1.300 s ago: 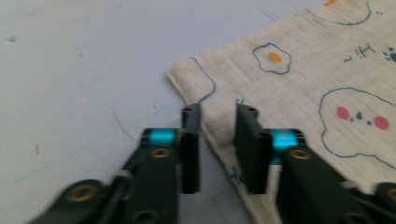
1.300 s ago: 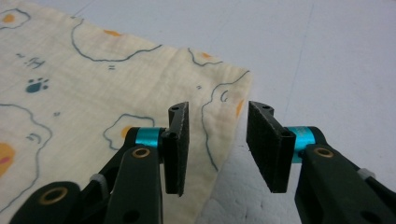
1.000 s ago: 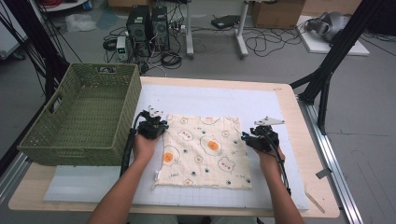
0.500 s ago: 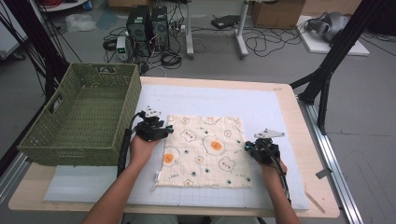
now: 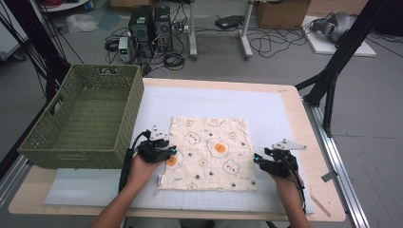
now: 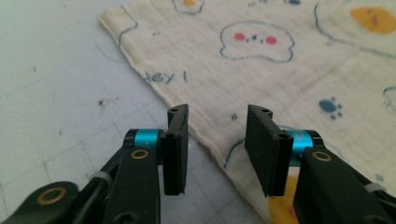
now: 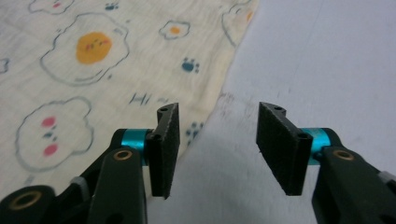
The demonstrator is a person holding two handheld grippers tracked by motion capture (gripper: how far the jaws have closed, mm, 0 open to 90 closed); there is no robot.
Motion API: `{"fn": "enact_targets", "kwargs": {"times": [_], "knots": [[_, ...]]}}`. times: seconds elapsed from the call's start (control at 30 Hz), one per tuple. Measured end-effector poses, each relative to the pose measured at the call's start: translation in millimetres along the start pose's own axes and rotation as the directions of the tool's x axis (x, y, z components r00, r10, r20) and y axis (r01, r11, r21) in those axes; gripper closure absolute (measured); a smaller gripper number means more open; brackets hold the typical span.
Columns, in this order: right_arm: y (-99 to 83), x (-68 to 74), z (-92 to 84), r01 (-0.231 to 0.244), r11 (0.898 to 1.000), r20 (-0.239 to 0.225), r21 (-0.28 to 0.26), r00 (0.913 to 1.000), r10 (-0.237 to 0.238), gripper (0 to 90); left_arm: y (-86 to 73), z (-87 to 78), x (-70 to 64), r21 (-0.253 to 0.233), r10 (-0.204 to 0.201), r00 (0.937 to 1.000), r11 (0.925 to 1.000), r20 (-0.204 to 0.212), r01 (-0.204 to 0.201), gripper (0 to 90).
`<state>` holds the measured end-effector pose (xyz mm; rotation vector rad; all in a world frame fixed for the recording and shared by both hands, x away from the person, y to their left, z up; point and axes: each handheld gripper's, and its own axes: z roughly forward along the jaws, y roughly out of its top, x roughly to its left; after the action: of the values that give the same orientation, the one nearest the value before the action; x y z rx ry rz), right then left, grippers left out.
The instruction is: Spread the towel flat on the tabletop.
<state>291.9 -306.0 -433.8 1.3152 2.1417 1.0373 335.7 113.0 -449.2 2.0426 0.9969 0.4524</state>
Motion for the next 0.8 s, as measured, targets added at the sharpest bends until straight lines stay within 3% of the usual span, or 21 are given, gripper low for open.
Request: {"fn": "enact_targets", "kwargs": {"times": [0.1,0.17,0.3,0.37,0.43,0.57,0.67,0.73,0.8], "knots": [[-10.1,4.6,-4.2,0.011,0.999,-0.024,0.031,0.9997,-0.01,46.5,-1.2,-1.9,-2.9,-0.005,0.037,0.9991,0.9993,-0.02,-0.038,84.0],[-15.5,9.4,-6.9,0.018,0.999,-0.037,0.042,0.9992,-0.017,44.8,-2.6,-3.4,-1.8,-0.007,0.035,0.9984,0.9993,-0.045,-0.035,85.6],[-20.5,20.8,-8.9,0.036,0.998,-0.063,0.051,0.9975,-0.033,39.5,-6.0,-6.7,4.0,-0.02,0.008,0.9987,0.9998,-0.05,-0.009,84.6],[-21.1,26.3,-6.4,0.068,0.995,-0.062,0.067,0.996,-0.064,38.5,-6.6,-7.7,5.3,-0.035,-0.012,0.9985,0.9993,-0.053,0.01,78.2],[-21.0,28.8,-5.7,0.089,0.993,-0.054,0.073,0.9949,-0.085,38.8,-7.6,-9.5,8.2,-0.057,-0.052,0.9972,0.9972,-0.054,0.049,63.3],[-19.9,27.0,-13.2,0.105,0.989,-0.015,0.104,0.9945,-0.104,35.9,-9.5,-14.3,14.5,-0.113,-0.09,0.9959,0.9897,-0.009,0.088,42.3],[-22.7,20.2,-20.9,0.059,0.997,-0.037,0.047,0.9977,-0.057,31.8,-9.3,-17.4,16.0,-0.176,-0.119,0.9924,0.9767,0.033,0.123,31.0],[-22.3,17.2,-25.7,0.056,0.998,-0.031,0.01,0.998,-0.056,28.1,-8.0,-19.6,15.4,-0.206,-0.139,0.9891,0.9676,0.049,0.146,24.2],[-20.9,15.6,-30.0,0.065,0.998,-0.021,-0.023,0.9977,-0.065,21.4,-7.3,-22.1,13.6,-0.214,-0.158,0.9866,0.9632,0.043,0.163,21.1]]}}
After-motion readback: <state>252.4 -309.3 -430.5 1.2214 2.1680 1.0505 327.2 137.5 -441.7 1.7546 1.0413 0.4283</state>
